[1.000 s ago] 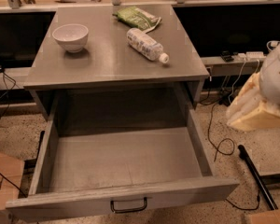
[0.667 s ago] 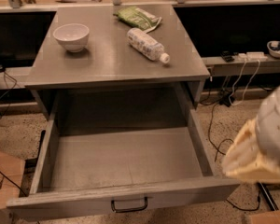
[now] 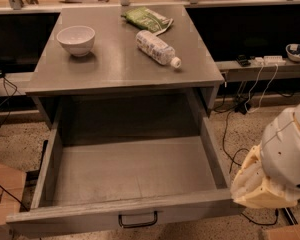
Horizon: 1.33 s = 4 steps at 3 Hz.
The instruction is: Close top drawer
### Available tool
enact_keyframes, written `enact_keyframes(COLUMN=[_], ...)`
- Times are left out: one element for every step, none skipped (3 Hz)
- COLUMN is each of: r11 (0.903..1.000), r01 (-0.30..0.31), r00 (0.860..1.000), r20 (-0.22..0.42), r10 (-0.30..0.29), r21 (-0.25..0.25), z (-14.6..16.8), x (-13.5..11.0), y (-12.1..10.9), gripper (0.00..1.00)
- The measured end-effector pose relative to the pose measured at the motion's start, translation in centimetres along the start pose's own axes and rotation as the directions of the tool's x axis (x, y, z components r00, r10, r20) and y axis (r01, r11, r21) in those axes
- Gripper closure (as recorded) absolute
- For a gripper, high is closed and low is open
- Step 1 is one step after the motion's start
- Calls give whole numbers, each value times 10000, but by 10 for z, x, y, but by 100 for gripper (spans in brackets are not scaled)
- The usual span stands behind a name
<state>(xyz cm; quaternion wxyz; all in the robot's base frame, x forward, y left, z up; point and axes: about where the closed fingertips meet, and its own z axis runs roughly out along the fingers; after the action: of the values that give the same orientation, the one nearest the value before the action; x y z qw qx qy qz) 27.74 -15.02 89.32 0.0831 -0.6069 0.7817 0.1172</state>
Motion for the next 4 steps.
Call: enact_keyframes(r11=[9939, 9786, 9624, 9617], r01=[-21, -108, -322, -193], r00=[9998, 9996, 9988, 9992], r20=[187, 239, 256, 295], r10=[42, 160, 406, 284], r21=[-1102, -2055, -2697, -2736], z=[58, 109, 161, 202], x=[-6, -3, 2, 2], y=[17, 34, 38, 17], gripper=[100, 100, 100, 100])
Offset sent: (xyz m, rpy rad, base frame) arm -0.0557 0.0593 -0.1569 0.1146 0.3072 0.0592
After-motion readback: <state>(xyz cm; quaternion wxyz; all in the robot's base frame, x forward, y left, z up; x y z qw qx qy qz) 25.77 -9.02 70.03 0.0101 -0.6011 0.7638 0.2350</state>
